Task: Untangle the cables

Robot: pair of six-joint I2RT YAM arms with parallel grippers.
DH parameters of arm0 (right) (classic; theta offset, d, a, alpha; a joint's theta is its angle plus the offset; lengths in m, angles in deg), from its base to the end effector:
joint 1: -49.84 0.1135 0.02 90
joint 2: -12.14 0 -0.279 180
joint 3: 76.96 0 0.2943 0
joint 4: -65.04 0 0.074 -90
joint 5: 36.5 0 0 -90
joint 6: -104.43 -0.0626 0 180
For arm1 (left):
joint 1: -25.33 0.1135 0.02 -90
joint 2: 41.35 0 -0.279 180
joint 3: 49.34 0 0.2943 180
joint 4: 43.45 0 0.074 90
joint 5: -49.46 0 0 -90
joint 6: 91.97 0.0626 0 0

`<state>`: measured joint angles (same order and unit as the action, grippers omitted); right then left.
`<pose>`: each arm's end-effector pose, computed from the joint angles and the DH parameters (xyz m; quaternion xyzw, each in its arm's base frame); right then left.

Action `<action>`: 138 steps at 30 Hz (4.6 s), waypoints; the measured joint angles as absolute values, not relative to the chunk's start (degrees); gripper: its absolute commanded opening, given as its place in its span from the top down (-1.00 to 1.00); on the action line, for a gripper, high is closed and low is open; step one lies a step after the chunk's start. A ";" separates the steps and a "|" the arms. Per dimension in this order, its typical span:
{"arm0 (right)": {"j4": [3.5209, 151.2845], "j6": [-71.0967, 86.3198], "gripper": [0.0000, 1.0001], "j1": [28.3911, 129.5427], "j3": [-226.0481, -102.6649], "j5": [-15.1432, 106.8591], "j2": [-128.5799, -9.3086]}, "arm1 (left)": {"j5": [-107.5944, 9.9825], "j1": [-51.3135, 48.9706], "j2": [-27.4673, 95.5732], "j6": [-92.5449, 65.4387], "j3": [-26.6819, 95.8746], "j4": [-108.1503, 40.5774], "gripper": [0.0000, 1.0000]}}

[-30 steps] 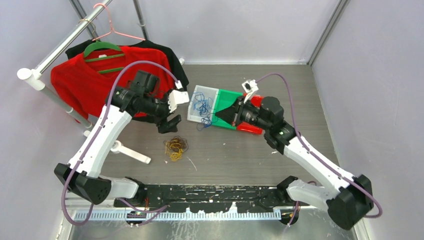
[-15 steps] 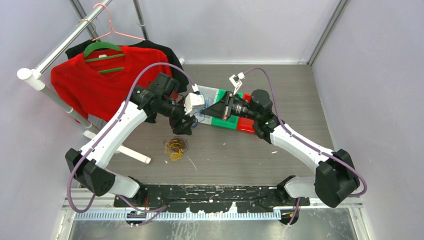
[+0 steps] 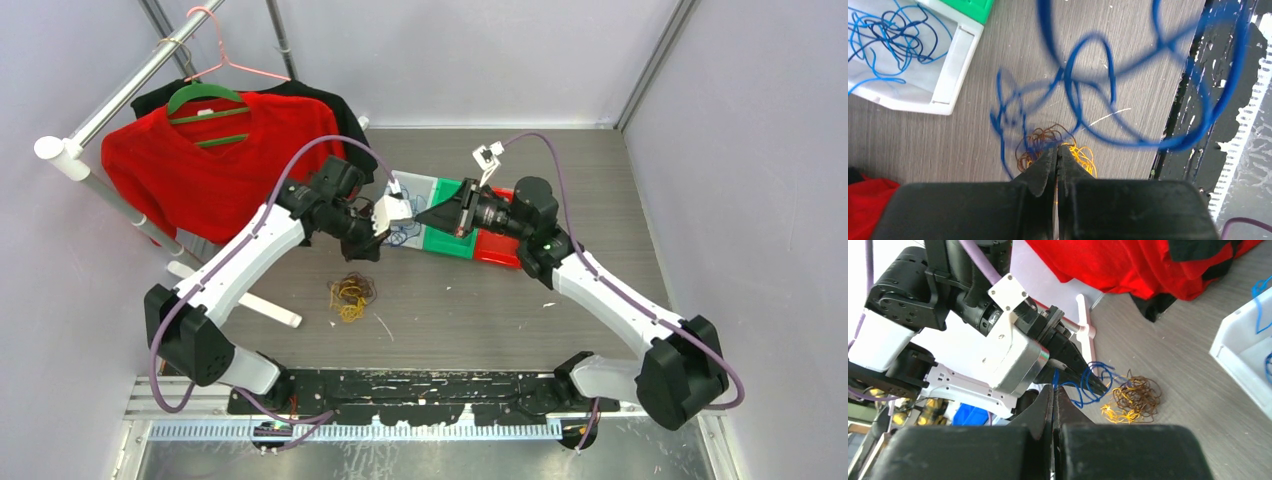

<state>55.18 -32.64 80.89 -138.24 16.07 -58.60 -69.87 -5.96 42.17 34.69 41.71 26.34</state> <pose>0.2734 0.2090 0.3294 -0.1325 0.6926 0.5990 0.3794 0.2747 -0.2029 0.3155 0.5752 0.7450 -0.2347 0.2432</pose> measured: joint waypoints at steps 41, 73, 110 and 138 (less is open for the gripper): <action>66.26 -21.23 0.98 89.52 -143.51 21.45 -60.61 | -94.67 2.45 41.98 5.86 46.59 21.86 0.42; 81.65 -4.84 0.98 87.49 -160.95 41.01 -73.62 | -82.26 7.83 38.89 20.16 47.57 34.69 -0.73; 77.47 3.12 -0.16 92.78 -152.71 52.66 -77.01 | -67.02 10.65 42.17 38.93 19.83 23.08 -0.22; 51.81 -6.92 0.97 101.94 -144.38 35.22 -95.17 | -64.55 10.65 38.48 37.75 16.77 18.69 1.00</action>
<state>51.81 -6.92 101.94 -144.38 35.22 -95.17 -64.55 10.65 38.48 37.75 16.77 18.69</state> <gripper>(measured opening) 0.111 0.008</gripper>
